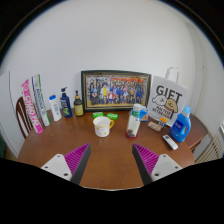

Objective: Pour water

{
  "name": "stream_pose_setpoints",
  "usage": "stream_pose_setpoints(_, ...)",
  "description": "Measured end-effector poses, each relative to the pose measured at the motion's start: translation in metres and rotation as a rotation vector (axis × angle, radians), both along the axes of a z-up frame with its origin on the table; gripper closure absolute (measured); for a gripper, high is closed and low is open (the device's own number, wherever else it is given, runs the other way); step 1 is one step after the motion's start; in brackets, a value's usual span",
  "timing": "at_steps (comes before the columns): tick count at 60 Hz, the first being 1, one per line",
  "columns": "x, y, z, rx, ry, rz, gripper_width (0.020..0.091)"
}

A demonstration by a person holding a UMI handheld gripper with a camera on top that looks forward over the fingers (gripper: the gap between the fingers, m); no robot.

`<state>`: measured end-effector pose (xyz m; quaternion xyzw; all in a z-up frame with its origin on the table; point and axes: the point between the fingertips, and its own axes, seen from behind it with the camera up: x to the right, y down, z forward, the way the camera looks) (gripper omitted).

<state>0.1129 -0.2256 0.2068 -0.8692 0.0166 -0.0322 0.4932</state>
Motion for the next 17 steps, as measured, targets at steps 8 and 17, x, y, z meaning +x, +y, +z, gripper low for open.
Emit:
stream_pose_setpoints(8, 0.001, -0.021, 0.003, -0.006, 0.011, -0.019, 0.025)
stream_pose_setpoints(17, 0.005, -0.034, 0.003, -0.008, -0.009, -0.013, 0.025)
